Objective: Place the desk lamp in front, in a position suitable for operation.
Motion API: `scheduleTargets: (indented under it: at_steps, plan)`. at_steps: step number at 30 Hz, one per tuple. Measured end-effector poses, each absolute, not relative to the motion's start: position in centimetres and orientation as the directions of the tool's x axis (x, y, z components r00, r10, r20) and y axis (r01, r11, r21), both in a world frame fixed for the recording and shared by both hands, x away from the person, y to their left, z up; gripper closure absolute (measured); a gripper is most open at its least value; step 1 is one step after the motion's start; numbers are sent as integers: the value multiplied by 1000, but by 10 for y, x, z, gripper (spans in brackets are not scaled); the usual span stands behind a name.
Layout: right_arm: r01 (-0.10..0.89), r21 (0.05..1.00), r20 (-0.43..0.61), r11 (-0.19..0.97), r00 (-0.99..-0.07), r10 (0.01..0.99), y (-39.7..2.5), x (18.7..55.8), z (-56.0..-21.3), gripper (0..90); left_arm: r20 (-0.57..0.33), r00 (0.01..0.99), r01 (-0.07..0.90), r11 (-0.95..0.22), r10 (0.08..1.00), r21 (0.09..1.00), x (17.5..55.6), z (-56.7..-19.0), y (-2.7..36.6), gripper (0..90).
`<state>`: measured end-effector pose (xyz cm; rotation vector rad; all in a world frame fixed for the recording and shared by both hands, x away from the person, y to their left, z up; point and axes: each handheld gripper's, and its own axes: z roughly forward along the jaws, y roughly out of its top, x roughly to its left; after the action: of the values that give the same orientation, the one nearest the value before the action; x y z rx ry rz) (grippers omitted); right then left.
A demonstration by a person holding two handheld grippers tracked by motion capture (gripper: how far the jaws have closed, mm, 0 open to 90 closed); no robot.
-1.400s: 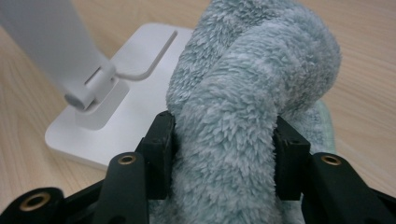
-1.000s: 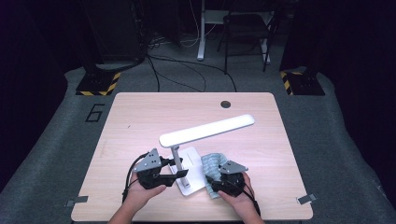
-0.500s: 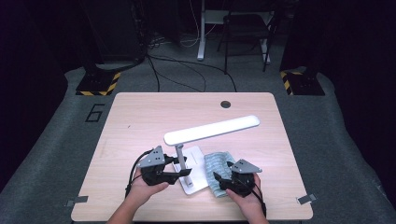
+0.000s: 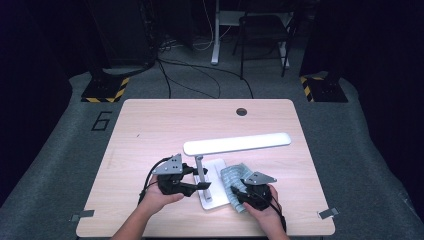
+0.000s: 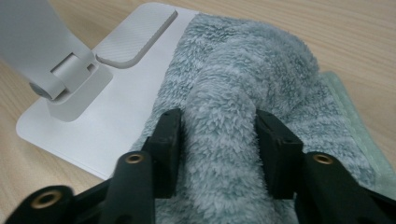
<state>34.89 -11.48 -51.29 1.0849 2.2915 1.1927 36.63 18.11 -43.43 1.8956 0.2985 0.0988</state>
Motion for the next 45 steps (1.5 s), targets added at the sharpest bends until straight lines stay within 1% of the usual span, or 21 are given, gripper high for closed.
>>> scheduleTargets:
  at_steps: [1,5,8,11,14,15,17,19,21,23,24,27,31,34,37,39,40,41,42,43,45]
  plan:
    - [477,801,46,362,-651,758,-115,349,-513,611,-76,961,158,-306,265,939,365,-434,181,508]
    - [488,801,53,346,-634,772,-113,347,-511,670,-84,949,178,-293,305,939,360,-434,181,496]
    - [470,821,46,324,-620,783,-113,341,-504,679,-77,941,175,-279,330,944,354,-430,186,470]
    - [452,857,96,247,-613,785,-112,334,-493,679,-97,934,190,-245,345,951,348,-425,195,453]
    - [423,882,120,206,-625,771,-107,330,-484,678,-109,922,207,-235,372,950,344,-422,204,455]
    - [420,885,136,199,-643,754,-104,330,-482,677,-114,919,215,-235,378,948,342,-421,206,458]
    - [431,880,158,198,-661,734,-96,333,-484,674,-107,907,221,-243,408,945,339,-421,211,488]
    - [461,859,174,222,-671,720,-88,338,-490,666,-138,899,252,-234,417,939,337,-421,216,541]
    - [481,831,156,278,-682,715,-80,343,-498,646,-145,881,268,-223,450,937,335,-420,218,559]
    - [500,811,149,305,-680,717,-75,344,-505,617,-143,872,274,-224,467,936,333,-418,217,579]
    - [495,814,147,305,-683,715,-74,344,-507,598,-131,865,269,-229,484,935,332,-418,216,580]
    - [462,838,136,289,-691,710,-75,341,-504,501,-116,859,269,-247,498,931,329,-419,212,584]
    - [418,871,126,257,-697,706,-82,336,-496,442,-95,861,265,-281,500,922,329,-423,207,581]
    - [394,879,91,267,-690,718,-86,334,-496,432,-91,860,269,-295,502,917,328,-426,204,579]
    - [406,866,89,293,-701,708,-86,332,-500,437,-90,862,269,-299,500,916,328,-428,203,579]
    - [398,855,57,334,-712,700,-84,331,-503,439,-100,860,277,-293,500,915,328,-429,202,581]
    - [408,848,61,338,-710,702,-82,330,-504,438,-95,861,275,-300,500,913,329,-429,202,586]
    - [409,835,36,369,-709,705,-80,330,-507,436,-102,861,282,-302,498,911,328,-430,201,590]
    - [410,831,27,376,-706,708,-78,331,-509,416,-99,862,280,-305,497,910,329,-430,201,591]
    - [411,833,31,371,-703,711,-77,331,-512,416,-101,861,283,-302,499,910,329,-430,200,591]
    - [429,829,49,358,-695,717,-76,333,-513,468,-100,858,283,-302,504,910,328,-431,199,591]
